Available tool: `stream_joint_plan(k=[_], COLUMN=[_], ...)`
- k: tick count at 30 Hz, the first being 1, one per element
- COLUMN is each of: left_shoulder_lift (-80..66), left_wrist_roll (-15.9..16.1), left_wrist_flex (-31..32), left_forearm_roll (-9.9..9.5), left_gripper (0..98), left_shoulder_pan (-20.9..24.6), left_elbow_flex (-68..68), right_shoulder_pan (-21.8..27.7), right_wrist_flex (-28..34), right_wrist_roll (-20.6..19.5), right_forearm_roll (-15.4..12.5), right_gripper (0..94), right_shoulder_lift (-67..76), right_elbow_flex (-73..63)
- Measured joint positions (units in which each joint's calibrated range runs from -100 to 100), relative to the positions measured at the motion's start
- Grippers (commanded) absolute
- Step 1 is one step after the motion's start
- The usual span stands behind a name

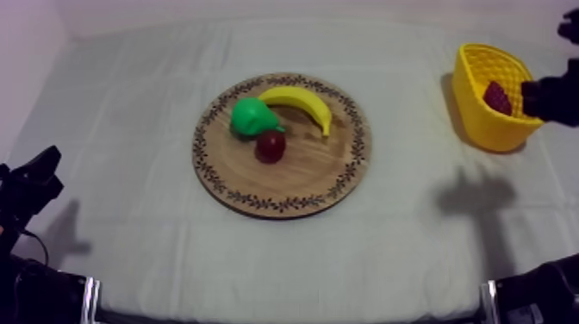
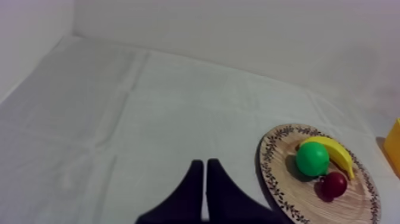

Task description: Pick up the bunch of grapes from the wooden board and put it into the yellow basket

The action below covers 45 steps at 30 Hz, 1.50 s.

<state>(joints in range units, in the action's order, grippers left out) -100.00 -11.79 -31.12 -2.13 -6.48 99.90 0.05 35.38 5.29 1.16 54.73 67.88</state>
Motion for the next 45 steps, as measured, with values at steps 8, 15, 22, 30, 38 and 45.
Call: stream_joint_plan(k=[8, 15, 22, 30, 38, 45], left_shoulder_lift=[0.0, 0.0, 0.0, 0.0, 0.0, 0.0], left_wrist_roll=[0.0, 0.0, 0.0, 0.0, 0.0, 0.0], left_wrist_flex=[0.0, 0.0, 0.0, 0.0, 0.0, 0.0], left_forearm_roll=[0.0, 0.0, 0.0, 0.0, 0.0, 0.0], left_gripper=[0.1, 0.1, 0.1, 0.1, 0.1, 0.1], left_shoulder_pan=[0.0, 0.0, 0.0, 0.0, 0.0, 0.0], left_elbow_flex=[0.0, 0.0, 0.0, 0.0, 0.0, 0.0], right_shoulder_pan=[-0.24, -0.24, 0.38, 0.53, -0.03, -0.94], right_wrist_flex=[-10.43, -16.6, -14.16, -7.81, -3.39, -1.44], right_wrist_roll=[1.07, 1.14, 0.13, -0.36, -5.29, -5.92], right_forearm_roll=[-1.16, -2.68, -4.31, -5.45, -3.6, -2.8], right_gripper=[7.7, 1.2, 0.6, 0.6, 0.5, 0.4], right_shoulder_lift=[14.69, 25.46, 33.87, 40.14, 40.92, 40.92], right_elbow_flex=[16.05, 28.38, 31.67, 31.83, 31.98, 32.04])
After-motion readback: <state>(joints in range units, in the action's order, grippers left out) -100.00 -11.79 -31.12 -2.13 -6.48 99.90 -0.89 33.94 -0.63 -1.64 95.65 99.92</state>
